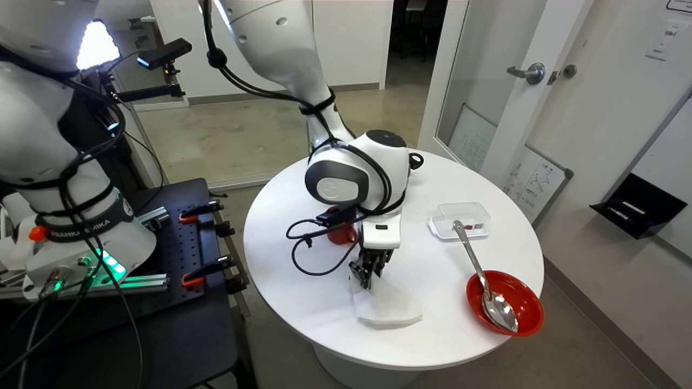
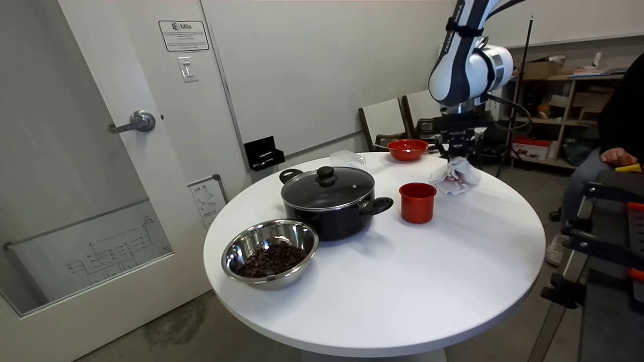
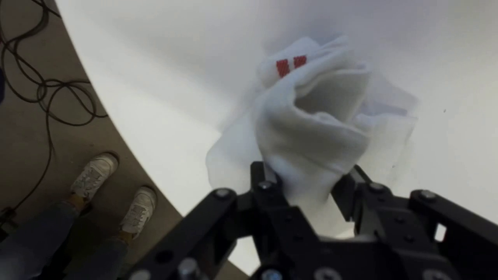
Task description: Use the towel to wipe the table
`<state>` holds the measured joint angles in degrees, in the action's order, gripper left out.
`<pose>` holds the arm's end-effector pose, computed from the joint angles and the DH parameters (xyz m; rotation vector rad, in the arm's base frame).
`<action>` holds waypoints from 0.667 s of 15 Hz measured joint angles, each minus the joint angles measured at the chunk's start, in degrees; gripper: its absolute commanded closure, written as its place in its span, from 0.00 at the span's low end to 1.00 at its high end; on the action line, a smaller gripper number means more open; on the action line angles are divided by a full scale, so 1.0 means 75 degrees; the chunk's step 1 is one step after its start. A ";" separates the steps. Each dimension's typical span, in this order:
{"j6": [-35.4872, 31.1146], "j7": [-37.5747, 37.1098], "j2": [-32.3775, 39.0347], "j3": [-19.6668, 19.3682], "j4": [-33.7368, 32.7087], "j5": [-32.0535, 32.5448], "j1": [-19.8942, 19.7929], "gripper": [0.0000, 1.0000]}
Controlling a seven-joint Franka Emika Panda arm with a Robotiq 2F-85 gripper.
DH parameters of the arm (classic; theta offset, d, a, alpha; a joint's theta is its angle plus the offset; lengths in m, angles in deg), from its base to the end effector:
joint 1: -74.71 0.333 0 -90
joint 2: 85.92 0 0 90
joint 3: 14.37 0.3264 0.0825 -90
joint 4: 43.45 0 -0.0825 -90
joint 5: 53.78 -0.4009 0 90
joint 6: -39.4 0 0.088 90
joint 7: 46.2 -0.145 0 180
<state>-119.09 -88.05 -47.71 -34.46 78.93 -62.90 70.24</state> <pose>0.5105 -0.2584 0.0639 2.4361 -1.7333 0.0572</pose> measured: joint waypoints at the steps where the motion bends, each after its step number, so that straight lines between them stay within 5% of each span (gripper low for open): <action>1: 0.0287 -0.0134 -0.0130 -0.0202 -0.0022 0.0028 0.0086 0.34; 6: 0.1769 -0.1250 -0.0483 -0.1183 -0.0128 0.0698 0.0571 0.01; 10: 0.2653 -0.2162 -0.0549 -0.1064 -0.0185 0.1031 0.0689 0.00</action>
<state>-99.19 -104.27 -51.82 -42.44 77.54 -55.16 75.41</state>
